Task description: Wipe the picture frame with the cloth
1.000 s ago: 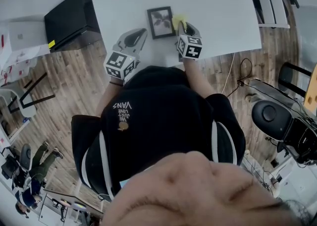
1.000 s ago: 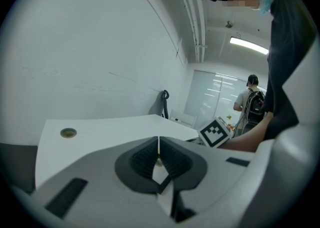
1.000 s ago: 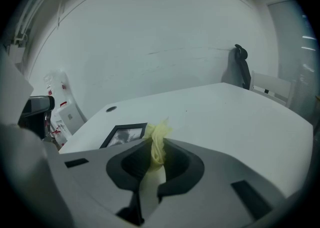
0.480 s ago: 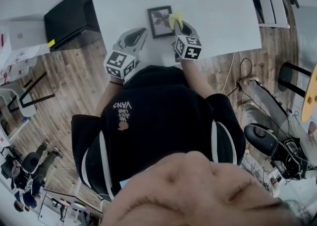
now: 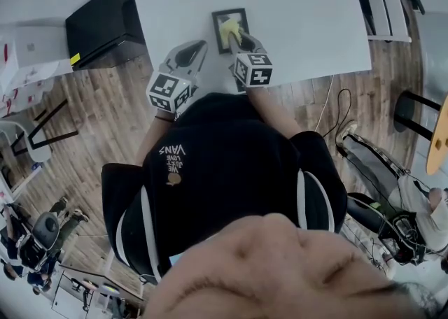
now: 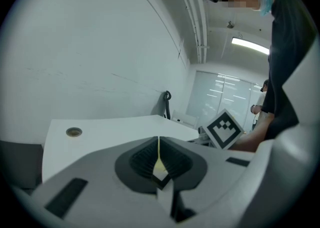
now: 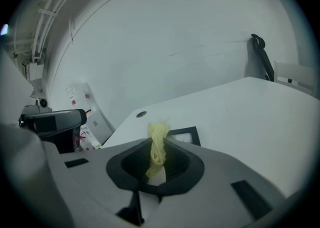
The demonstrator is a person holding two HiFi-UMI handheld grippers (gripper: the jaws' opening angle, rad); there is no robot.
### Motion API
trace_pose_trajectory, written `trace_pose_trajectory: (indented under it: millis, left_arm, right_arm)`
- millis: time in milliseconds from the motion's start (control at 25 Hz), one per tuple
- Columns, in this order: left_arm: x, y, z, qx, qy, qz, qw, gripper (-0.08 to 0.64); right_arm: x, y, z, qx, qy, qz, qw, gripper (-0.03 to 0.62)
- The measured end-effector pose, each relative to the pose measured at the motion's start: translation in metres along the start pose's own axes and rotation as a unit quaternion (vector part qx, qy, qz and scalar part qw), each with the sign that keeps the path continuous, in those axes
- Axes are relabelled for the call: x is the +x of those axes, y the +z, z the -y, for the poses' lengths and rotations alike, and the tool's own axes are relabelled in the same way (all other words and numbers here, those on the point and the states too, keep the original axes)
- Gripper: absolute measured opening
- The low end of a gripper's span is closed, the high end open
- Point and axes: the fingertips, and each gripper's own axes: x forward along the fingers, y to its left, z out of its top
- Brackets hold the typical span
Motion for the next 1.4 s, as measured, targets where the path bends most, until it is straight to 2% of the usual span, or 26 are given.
trace_pose_trajectory:
  millis: [560, 960, 1400]
  left_arm:
    - [-0.016, -0.009, 0.000, -0.006, -0.004, -0.001, 1.0000, 0.020]
    - [-0.036, -0.012, 0.002, -0.005, -0.007, 0.002, 1.0000, 0.020]
    - [-0.038, -0.010, 0.011, -0.002, -0.015, 0.006, 0.9999, 0.020]
  right_arm:
    - [0.003, -0.016, -0.038, -0.014, 0.022, -0.010, 1.000, 0.049]
    - [0.003, -0.042, -0.043, -0.036, 0.003, -0.036, 0.999, 0.049]
    - [-0.013, -0.047, -0.026, -0.045, -0.023, -0.039, 0.998, 0.049]
